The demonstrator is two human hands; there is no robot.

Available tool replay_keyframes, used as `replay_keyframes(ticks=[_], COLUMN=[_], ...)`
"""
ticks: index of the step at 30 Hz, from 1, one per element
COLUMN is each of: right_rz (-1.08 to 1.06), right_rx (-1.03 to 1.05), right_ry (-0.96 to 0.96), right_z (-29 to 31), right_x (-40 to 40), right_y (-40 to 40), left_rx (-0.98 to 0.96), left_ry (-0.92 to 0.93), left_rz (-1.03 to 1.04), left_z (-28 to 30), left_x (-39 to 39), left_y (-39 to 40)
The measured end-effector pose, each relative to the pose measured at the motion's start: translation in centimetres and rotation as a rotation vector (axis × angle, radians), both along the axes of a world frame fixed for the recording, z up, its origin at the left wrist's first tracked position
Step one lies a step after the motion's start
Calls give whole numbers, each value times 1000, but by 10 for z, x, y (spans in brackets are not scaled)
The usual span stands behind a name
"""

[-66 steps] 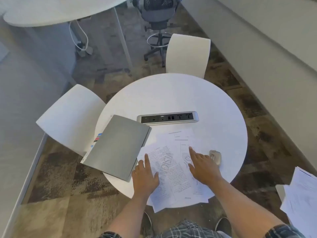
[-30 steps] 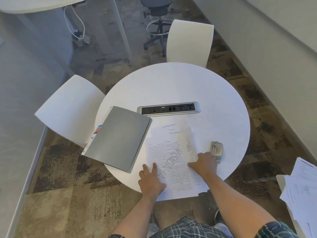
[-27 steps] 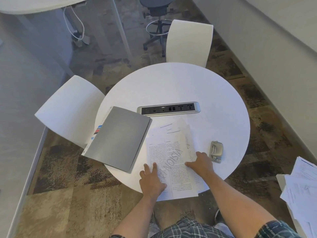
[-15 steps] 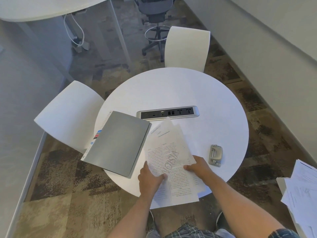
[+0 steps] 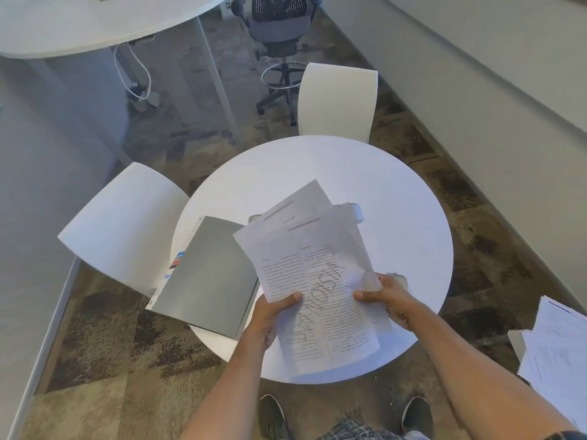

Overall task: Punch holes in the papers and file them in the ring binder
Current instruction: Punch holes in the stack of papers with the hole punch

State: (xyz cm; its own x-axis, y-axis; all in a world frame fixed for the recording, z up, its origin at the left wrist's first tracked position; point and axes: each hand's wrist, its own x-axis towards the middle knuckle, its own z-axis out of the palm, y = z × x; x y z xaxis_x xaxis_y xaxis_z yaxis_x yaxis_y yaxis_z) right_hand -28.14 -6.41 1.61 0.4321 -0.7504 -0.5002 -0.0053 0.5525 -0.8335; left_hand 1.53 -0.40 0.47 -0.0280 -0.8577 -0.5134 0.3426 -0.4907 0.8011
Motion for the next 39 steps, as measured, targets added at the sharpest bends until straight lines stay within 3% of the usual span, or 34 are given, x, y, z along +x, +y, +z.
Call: replay_keyframes(ticks=[5,15,18,25,34,39], right_rz=[62,-182,-171,-115,-238,-224], right_rx=[-91,-408,-368,-225,-269,-220], right_ry=[135,-54,-30,312,124,178], right_z=[23,60,47,9,21,10], right_x=[1,26,24,27,19,23], right_y=[-12,-30,-19,-2,-6,-6], left_rx=[-74,-269,-257,-117,-177,-215], left_ry=[-131,-327,-331,-472,-394,-426], left_rz=[21,70,42,-35,26,-86], left_z=[29,78,67,30,34,32], left_x=[-6,-10,-11,-20,-17,-19], left_y=[-26,-47,-37,-14,-22,-28])
